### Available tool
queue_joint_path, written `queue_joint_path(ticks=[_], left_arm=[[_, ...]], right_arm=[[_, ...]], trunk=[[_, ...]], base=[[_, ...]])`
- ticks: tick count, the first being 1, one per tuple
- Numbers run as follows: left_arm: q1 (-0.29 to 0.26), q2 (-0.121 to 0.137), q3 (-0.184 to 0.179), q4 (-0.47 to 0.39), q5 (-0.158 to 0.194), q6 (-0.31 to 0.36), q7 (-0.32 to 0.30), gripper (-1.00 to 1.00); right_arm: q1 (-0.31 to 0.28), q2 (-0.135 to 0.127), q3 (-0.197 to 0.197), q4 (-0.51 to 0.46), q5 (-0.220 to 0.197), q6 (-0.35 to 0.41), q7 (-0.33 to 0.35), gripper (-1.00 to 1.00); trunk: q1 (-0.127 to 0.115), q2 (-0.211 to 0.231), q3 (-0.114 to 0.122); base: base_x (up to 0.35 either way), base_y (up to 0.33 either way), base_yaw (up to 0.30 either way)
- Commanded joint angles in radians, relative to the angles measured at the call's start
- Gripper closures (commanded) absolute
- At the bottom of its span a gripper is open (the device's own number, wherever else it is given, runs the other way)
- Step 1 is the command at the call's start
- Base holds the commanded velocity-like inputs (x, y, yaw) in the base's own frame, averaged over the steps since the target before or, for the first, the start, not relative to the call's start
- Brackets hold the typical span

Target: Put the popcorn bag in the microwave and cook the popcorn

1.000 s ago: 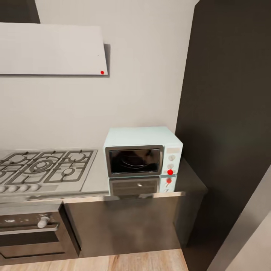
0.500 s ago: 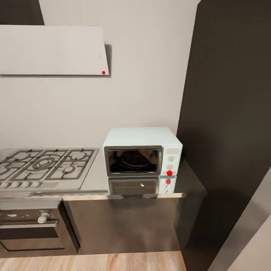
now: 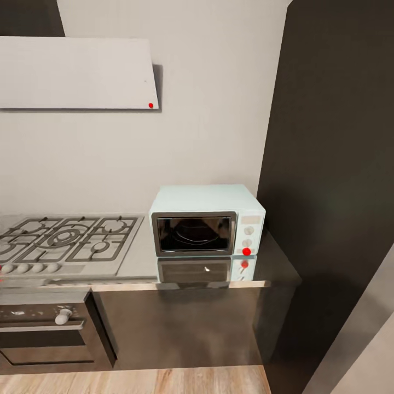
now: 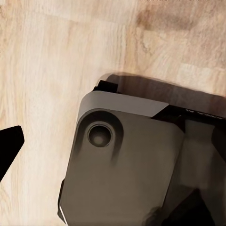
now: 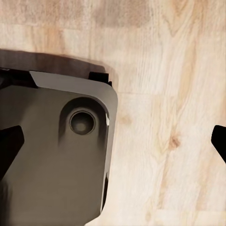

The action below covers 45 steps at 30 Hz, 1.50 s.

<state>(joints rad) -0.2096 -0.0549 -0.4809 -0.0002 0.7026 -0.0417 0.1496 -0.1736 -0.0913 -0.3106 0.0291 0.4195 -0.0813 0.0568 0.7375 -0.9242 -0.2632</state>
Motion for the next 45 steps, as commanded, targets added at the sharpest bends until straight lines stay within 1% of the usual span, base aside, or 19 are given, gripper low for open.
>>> queue_joint_path(ticks=[1, 5, 12, 27, 32, 33, 34, 36, 37, 40, 41, 43, 45], left_arm=[[-0.001, 0.0, -0.008, 0.0, 0.008, -0.003, 0.004, -1.0], [-0.001, 0.0, -0.008, 0.0, 0.008, -0.003, 0.004, -1.0], [-0.001, 0.0, -0.008, 0.0, 0.008, -0.003, 0.004, -1.0], [-0.001, 0.0, -0.008, 0.0, 0.008, -0.002, 0.004, -1.0], [-0.001, 0.0, -0.008, 0.0, 0.009, -0.003, 0.005, -1.0], [-0.001, -0.001, -0.008, 0.0, 0.009, -0.003, 0.005, -1.0], [-0.001, -0.001, -0.008, 0.0, 0.008, -0.003, 0.005, -1.0], [-0.001, -0.002, -0.008, 0.0, 0.008, -0.003, 0.005, -1.0], [-0.001, -0.002, -0.008, 0.0, 0.008, -0.003, 0.005, -1.0], [-0.001, -0.002, -0.008, 0.0, 0.009, -0.004, 0.005, -1.0], [-0.001, -0.002, -0.008, 0.0, 0.009, -0.004, 0.005, -1.0], [-0.001, -0.002, -0.008, 0.0, 0.008, -0.004, 0.005, -1.0], [-0.001, -0.002, -0.008, 0.0, 0.008, -0.004, 0.005, -1.0]], right_arm=[[-0.001, -0.001, -0.008, 0.003, 0.007, -0.006, 0.002, -1.0], [-0.001, 0.003, -0.008, 0.003, 0.006, -0.005, 0.002, -1.0], [-0.001, 0.001, -0.008, 0.003, 0.007, -0.005, 0.003, -1.0], [-0.001, -0.001, -0.01, 0.002, 0.006, -0.005, 0.004, -1.0], [-0.001, 0.003, -0.01, -0.013, 0.013, -0.005, 0.009, -1.0], [-0.001, 0.007, -0.011, -0.032, 0.013, -0.005, 0.011, -1.0], [-0.001, 0.017, -0.012, -0.109, 0.013, 0.002, 0.014, -1.0], [-0.001, 0.034, -0.013, -0.216, 0.008, 0.022, 0.018, -1.0], [-0.001, 0.037, -0.014, -0.255, 0.006, 0.042, 0.018, -1.0], [-0.001, 0.049, -0.016, -0.423, 0.001, 0.136, 0.018, -1.0], [-0.001, 0.052, -0.016, -0.451, 0.001, 0.151, 0.018, -1.0], [-0.001, 0.081, -0.016, -0.615, -0.001, 0.26, 0.018, -1.0], [-0.001, 0.104, -0.014, -0.713, -0.001, 0.337, 0.018, -1.0]], trunk=[[0.0, -0.001, -0.001], [0.0, -0.001, -0.001], [0.0, -0.001, -0.001], [0.0, -0.001, -0.001], [0.0, -0.001, -0.001], [0.0, -0.001, -0.001], [0.0, -0.001, -0.001], [0.0, -0.001, -0.001], [0.0, -0.001, -0.001], [0.0, -0.001, -0.001], [0.0, -0.001, -0.001], [0.0, -0.001, -0.001], [0.0, -0.001, -0.001]], base=[[0.0, 0.0, 0.0], [0.0, 0.0, 0.009], [0.0, 0.0, 0.148], [0.0, 0.0, 0.005], [0.0, 0.0, 0.0], [0.0, 0.0, 0.0], [0.0, 0.0, 0.0], [0.0, 0.0, 0.0], [0.0, 0.0, 0.0], [0.0, 0.0, 0.0], [0.0, 0.0, 0.0], [0.0, 0.0, 0.0], [0.0, 0.0, 0.0]])
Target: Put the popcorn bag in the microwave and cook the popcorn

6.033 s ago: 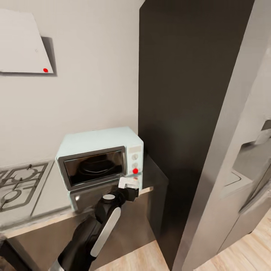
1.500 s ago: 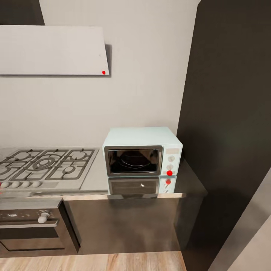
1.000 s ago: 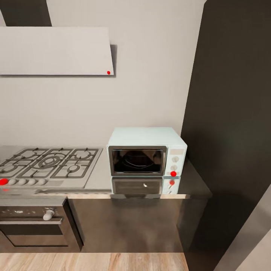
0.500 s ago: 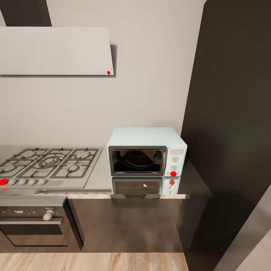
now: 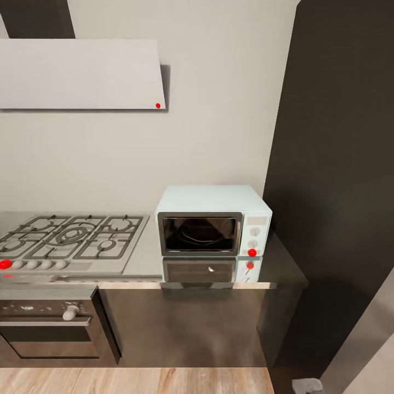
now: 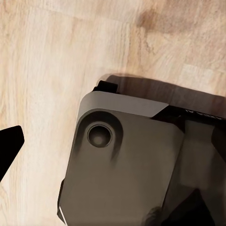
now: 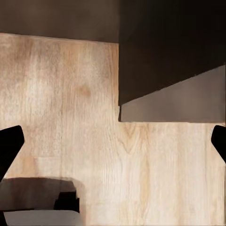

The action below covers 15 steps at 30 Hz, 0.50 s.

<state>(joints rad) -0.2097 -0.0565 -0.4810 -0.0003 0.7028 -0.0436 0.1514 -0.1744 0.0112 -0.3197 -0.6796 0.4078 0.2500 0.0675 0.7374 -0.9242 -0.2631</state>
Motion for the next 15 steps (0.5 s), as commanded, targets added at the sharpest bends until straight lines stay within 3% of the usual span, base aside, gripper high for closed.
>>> queue_joint_path(ticks=[1, 5, 8, 14, 15], left_arm=[[0.0, 0.0, -0.008, 0.0, 0.008, -0.002, 0.004, -1.0], [0.0, 0.0, -0.008, 0.0, 0.007, -0.002, 0.002, -1.0], [0.0, 0.0, -0.008, 0.0, 0.007, -0.002, 0.002, -1.0], [0.0, 0.0, -0.008, 0.0, 0.006, -0.002, 0.002, -1.0], [0.0, 0.0, -0.008, 0.0, 0.006, -0.002, 0.002, -1.0]], right_arm=[[0.0, 0.012, -0.005, -0.047, 0.011, 0.039, 0.007, -1.0], [-0.01, 0.067, -0.001, -0.171, 0.012, 0.177, 0.007, -1.0], [-0.098, 0.101, 0.0, -0.189, 0.014, 0.236, 0.006, -1.0], [-0.222, 0.123, 0.031, -0.22, 0.02, 0.257, -0.001, -1.0], [-0.27, 0.125, 0.044, -0.268, 0.02, 0.294, -0.003, -1.0]], trunk=[[0.0, -0.001, -0.001], [0.0, -0.001, -0.001], [0.0, -0.001, -0.001], [0.0, -0.001, -0.001], [0.0, -0.001, -0.001]], base=[[0.0, 0.0, 0.0], [0.0, 0.0, 0.0], [0.0, 0.0, 0.0], [0.0, 0.0, 0.0], [0.0, 0.0, 0.0]])
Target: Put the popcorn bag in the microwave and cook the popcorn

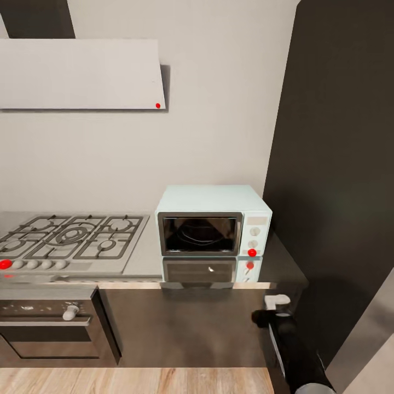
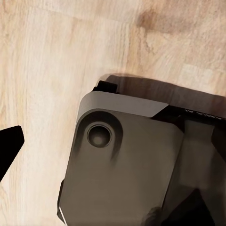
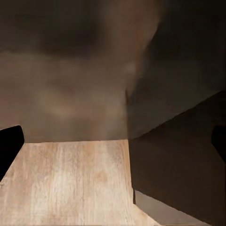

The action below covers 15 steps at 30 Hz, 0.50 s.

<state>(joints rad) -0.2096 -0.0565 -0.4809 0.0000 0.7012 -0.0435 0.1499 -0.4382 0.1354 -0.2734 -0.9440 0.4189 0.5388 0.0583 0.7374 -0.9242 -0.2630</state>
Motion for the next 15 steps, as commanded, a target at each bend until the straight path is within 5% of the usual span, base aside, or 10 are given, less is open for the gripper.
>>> queue_joint_path(ticks=[1, 4, 9, 12, 15], left_arm=[[-0.001, 0.0, -0.008, 0.0, 0.008, -0.002, 0.003, -1.0], [-0.001, 0.0, -0.008, 0.0, 0.008, -0.002, 0.003, -1.0], [-0.001, -0.002, -0.008, 0.0, 0.007, -0.003, 0.003, -1.0], [-0.001, -0.003, -0.008, 0.0, 0.006, -0.003, 0.003, -1.0], [-0.001, -0.002, -0.008, -0.001, 0.006, -0.003, 0.003, -1.0]], right_arm=[[-0.015, 0.001, -0.001, -0.017, 0.009, 0.016, 0.006, -1.0], [-0.057, 0.002, 0.024, -0.127, 0.01, 0.097, 0.004, -1.0], [-0.074, 0.011, 0.135, -0.305, 0.01, 0.201, -0.037, -1.0], [-0.128, 0.039, 0.149, -0.328, -0.001, 0.209, -0.062, -1.0], [-0.158, 0.039, 0.154, -0.363, -0.021, 0.154, -0.069, -1.0]], trunk=[[0.0, -0.001, -0.001], [0.0, -0.001, -0.001], [0.0, -0.001, -0.001], [0.0, -0.001, -0.001], [0.0, -0.001, -0.001]], base=[[0.0, 0.0, 0.0], [0.0, 0.0, 0.0], [0.0, 0.0, 0.0], [0.0, 0.0, 0.0], [0.0, 0.0, 0.0]])
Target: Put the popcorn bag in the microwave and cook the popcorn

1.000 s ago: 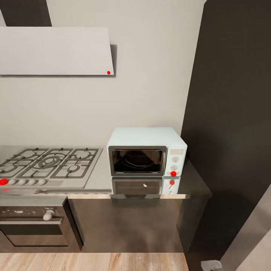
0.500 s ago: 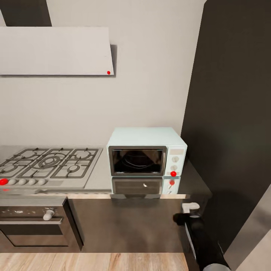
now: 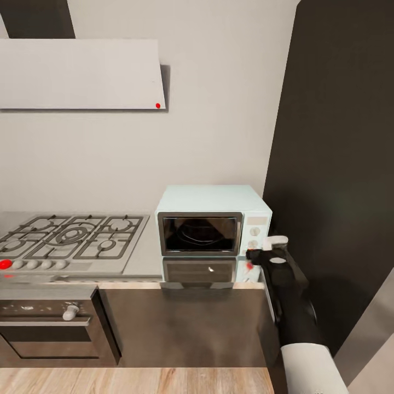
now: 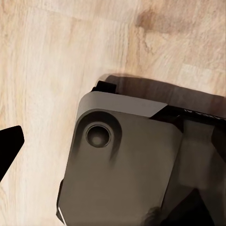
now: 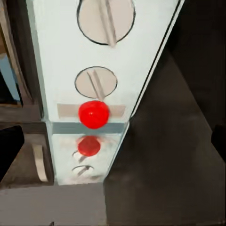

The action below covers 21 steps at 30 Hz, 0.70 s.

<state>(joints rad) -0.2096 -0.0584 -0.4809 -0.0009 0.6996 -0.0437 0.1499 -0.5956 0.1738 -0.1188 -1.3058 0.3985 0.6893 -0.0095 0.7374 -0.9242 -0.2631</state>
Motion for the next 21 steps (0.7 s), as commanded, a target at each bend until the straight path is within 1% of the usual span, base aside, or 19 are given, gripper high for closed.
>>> queue_joint_path(ticks=[1, 2, 4, 5, 7, 9, 21], left_arm=[[-0.001, 0.0, -0.008, 0.0, 0.008, -0.002, 0.004, -1.0], [-0.001, 0.0, -0.008, 0.0, 0.008, -0.002, 0.004, -1.0], [-0.001, 0.0, -0.008, 0.0, 0.007, -0.002, 0.003, -1.0], [-0.001, 0.0, -0.008, 0.0, 0.006, -0.002, 0.002, -1.0], [-0.001, 0.0, -0.008, 0.0, 0.007, -0.002, 0.002, -1.0], [-0.001, 0.0, -0.008, 0.0, 0.007, -0.002, 0.002, -1.0], [-0.001, 0.0, -0.008, 0.001, 0.007, -0.002, 0.002, -1.0]], right_arm=[[-0.004, 0.001, 0.001, -0.026, -0.003, -0.015, -0.003, -1.0], [-0.005, 0.001, 0.006, -0.052, -0.005, -0.033, -0.004, -1.0], [-0.007, 0.001, 0.029, -0.068, -0.005, -0.044, -0.006, -1.0], [-0.007, 0.001, 0.054, -0.073, -0.006, -0.049, -0.024, -1.0], [-0.007, 0.001, 0.064, -0.052, -0.004, -0.05, -0.056, -1.0], [-0.007, 0.001, 0.069, -0.026, -0.005, -0.054, -0.089, -1.0], [-0.007, 0.001, 0.068, -0.007, -0.013, -0.056, -0.096, -1.0]], trunk=[[0.0, -0.001, -0.001], [0.0, -0.001, -0.001], [0.0, -0.001, -0.001], [0.0, -0.001, -0.001], [0.0, -0.001, -0.001], [0.0, -0.001, -0.001], [0.0, -0.001, -0.001]], base=[[0.0, 0.0, 0.0], [0.0, 0.0, 0.0], [0.0, 0.0, 0.0], [0.0, 0.0, 0.0], [0.0, 0.0, 0.0], [0.0, 0.0, 0.0], [0.0, 0.0, 0.0]])
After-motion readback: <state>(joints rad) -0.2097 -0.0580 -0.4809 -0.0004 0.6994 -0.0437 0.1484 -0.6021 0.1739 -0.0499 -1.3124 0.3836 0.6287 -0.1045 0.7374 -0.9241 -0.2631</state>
